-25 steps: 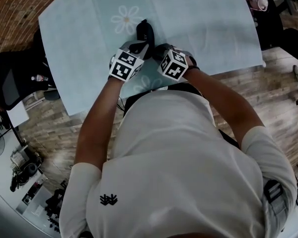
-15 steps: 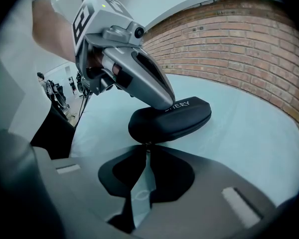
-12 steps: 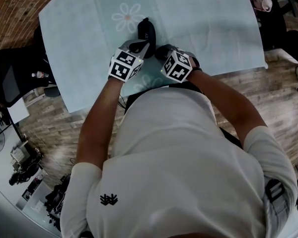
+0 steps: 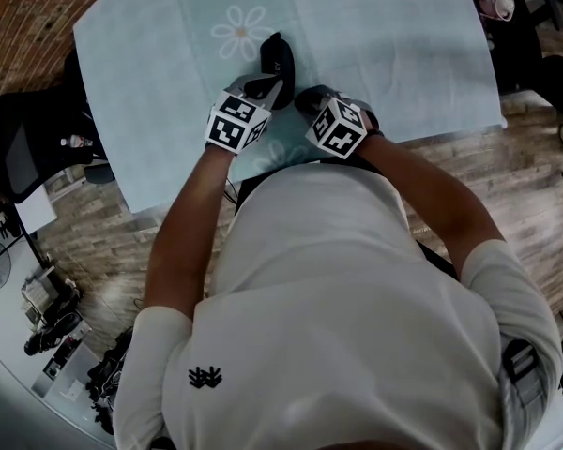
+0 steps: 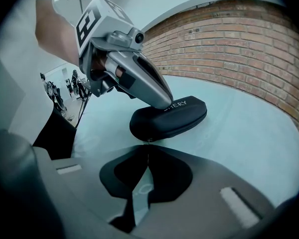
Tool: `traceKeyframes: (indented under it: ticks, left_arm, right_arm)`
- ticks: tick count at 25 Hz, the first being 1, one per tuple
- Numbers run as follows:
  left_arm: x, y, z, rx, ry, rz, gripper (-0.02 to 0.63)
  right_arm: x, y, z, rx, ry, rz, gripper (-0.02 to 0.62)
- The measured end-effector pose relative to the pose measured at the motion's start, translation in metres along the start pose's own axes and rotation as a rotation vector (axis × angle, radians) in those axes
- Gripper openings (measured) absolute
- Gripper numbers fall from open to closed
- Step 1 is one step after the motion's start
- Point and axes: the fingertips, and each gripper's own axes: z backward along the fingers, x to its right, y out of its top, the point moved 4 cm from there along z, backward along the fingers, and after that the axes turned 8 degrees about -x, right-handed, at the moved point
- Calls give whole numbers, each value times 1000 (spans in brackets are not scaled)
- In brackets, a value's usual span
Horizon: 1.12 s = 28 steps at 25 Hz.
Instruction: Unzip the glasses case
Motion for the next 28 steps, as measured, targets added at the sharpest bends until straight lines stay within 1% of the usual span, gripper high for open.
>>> traceKeyframes:
  ticks: [4, 10, 19, 28]
  left_arm:
    - [-1, 0, 0, -2, -3, 8, 55]
    - [0, 0, -1, -16, -4, 0, 55]
    - [0, 0, -2, -22, -15, -6, 55]
    - [0, 1, -2, -21, -24, 11, 55]
  right_arm:
    - [2, 0, 2, -3, -12, 4, 2]
    - [6, -2, 4, -11, -43, 49, 2]
    - [19, -1, 7, -11, -50, 44, 2]
    - [35, 2, 9, -12, -61, 40, 2]
